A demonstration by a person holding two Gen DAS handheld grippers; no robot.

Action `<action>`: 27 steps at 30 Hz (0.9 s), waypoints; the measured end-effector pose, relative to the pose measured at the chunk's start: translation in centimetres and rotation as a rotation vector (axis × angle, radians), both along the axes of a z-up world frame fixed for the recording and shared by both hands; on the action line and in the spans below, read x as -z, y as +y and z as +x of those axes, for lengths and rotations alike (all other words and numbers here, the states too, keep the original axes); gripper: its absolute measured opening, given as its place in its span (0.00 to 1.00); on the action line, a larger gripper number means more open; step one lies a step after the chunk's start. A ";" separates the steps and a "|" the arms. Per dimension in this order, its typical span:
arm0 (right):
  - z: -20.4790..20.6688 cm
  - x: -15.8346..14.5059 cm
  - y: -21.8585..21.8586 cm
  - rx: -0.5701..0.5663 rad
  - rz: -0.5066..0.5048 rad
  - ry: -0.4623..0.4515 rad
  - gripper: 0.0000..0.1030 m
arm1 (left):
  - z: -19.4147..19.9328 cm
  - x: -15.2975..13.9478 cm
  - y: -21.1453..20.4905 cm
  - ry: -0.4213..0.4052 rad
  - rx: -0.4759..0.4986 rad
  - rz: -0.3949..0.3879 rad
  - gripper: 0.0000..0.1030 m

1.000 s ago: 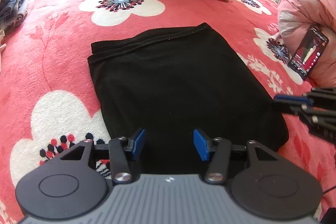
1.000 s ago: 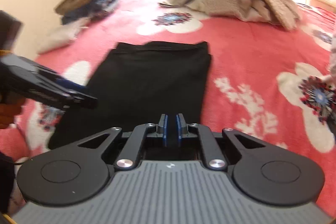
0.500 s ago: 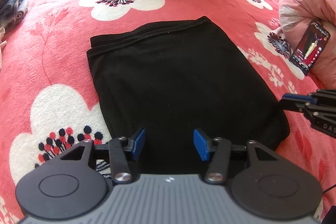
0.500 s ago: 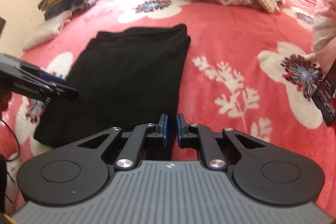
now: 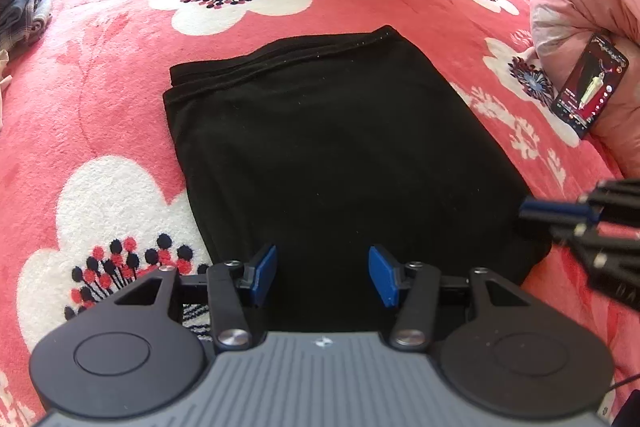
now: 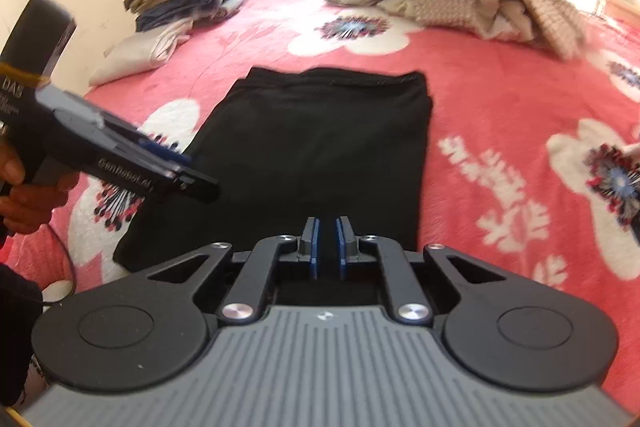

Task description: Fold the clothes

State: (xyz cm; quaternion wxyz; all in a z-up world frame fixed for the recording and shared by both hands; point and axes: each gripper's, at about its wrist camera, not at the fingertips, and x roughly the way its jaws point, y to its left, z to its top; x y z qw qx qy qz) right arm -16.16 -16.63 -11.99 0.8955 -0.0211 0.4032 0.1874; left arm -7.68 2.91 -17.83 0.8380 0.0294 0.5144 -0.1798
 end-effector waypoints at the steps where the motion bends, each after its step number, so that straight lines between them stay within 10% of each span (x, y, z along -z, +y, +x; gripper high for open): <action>1: -0.1 0.3 0.2 -0.005 0.003 0.013 0.08 | 0.0 0.0 0.0 0.001 0.002 0.001 0.51; 27: -0.6 2.1 0.5 0.007 -0.033 0.066 0.07 | 0.0 0.6 -0.1 0.013 0.001 0.018 0.51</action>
